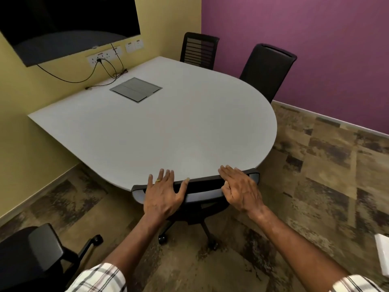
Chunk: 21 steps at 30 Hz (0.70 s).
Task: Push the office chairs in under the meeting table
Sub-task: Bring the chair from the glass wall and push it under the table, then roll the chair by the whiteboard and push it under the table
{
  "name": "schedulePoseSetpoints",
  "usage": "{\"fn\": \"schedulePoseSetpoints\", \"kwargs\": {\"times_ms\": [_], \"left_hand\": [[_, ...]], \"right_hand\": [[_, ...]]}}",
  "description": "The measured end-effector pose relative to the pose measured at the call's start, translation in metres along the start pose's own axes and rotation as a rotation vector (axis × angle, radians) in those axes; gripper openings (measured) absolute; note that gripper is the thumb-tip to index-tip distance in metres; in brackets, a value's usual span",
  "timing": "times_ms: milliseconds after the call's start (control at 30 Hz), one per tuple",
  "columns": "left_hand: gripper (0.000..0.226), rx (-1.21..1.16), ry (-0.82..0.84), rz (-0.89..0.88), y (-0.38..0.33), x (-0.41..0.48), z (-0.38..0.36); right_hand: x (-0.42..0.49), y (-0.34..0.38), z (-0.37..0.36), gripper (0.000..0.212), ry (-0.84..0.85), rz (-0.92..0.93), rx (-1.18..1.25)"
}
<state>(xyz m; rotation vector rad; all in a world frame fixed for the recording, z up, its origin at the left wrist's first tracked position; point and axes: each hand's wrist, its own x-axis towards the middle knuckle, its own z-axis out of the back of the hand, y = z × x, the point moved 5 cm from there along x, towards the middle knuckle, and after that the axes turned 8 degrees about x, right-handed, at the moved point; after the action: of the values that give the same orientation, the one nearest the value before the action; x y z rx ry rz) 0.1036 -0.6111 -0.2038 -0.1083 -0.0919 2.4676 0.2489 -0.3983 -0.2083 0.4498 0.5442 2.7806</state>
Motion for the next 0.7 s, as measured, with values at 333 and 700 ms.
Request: {"fn": "schedulePoseSetpoints", "kwargs": {"times_ms": [333, 700], "left_hand": [[0.11, 0.004, -0.119, 0.035, 0.006, -0.036, 0.021], [0.108, 0.037, -0.226, 0.409, 0.028, -0.208, 0.018]], "right_hand": [[-0.021, 0.033, -0.002, 0.065, -0.028, -0.036, -0.005], [-0.091, 0.138, -0.02, 0.06, 0.059, 0.314, 0.123]]}}
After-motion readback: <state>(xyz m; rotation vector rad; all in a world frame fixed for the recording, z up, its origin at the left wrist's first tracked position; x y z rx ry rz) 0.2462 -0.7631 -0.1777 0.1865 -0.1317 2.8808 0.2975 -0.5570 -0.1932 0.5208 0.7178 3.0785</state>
